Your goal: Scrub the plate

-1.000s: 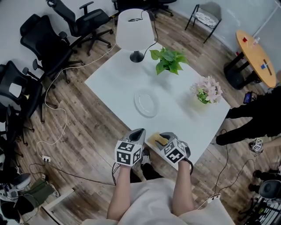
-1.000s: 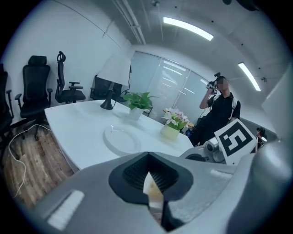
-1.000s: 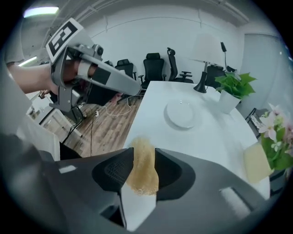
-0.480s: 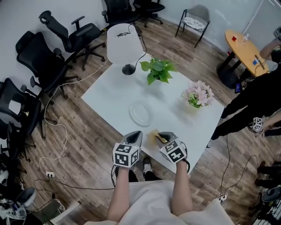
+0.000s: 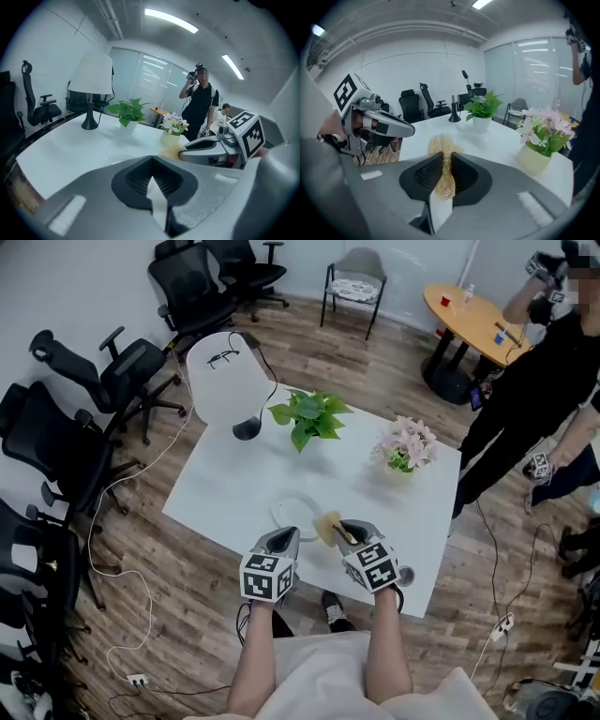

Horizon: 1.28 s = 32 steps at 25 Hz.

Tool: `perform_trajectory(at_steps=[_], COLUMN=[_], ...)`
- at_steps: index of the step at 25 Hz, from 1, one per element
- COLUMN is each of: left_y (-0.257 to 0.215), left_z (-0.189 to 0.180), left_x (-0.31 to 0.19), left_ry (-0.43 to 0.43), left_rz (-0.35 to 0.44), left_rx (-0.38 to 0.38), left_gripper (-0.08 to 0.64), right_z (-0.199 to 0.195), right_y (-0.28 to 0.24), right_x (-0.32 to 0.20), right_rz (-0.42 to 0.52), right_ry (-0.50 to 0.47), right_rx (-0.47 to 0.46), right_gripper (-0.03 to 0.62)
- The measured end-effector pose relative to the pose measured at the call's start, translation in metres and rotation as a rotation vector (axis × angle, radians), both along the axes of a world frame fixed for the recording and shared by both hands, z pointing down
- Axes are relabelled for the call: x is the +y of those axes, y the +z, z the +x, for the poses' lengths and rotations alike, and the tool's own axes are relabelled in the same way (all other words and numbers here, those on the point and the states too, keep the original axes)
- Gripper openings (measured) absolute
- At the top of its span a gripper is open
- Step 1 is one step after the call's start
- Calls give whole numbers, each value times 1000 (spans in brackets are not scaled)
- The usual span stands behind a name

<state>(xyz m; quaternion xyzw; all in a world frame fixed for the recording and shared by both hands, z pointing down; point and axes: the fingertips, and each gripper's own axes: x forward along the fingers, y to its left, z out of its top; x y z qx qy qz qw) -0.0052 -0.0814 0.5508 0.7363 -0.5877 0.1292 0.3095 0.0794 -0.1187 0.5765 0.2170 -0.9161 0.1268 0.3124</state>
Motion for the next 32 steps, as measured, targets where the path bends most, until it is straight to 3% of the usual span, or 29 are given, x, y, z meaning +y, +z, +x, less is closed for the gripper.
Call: perform_trajectory(at_steps=[11,14,22,32], left_y=[-2,3,43,58], left_z=[-71,-93,-109,-124], left_x=[-33,-41,-30,-35], left_ry=[211,223,395,463], left_rz=[-4,-3,-69,-96], left_rx=[-11,11,12,30], left_gripper=[2,2,2,1], right_z=[-49,-55,-47,-64], right_y=[-6,-7,15,27], right_x=[-19,-16,12,19], right_rz=[14,25,-27,-39], right_ry=[235,293,587,659], right_rx=[71,106,117,134], right_gripper=[75,76,75,76])
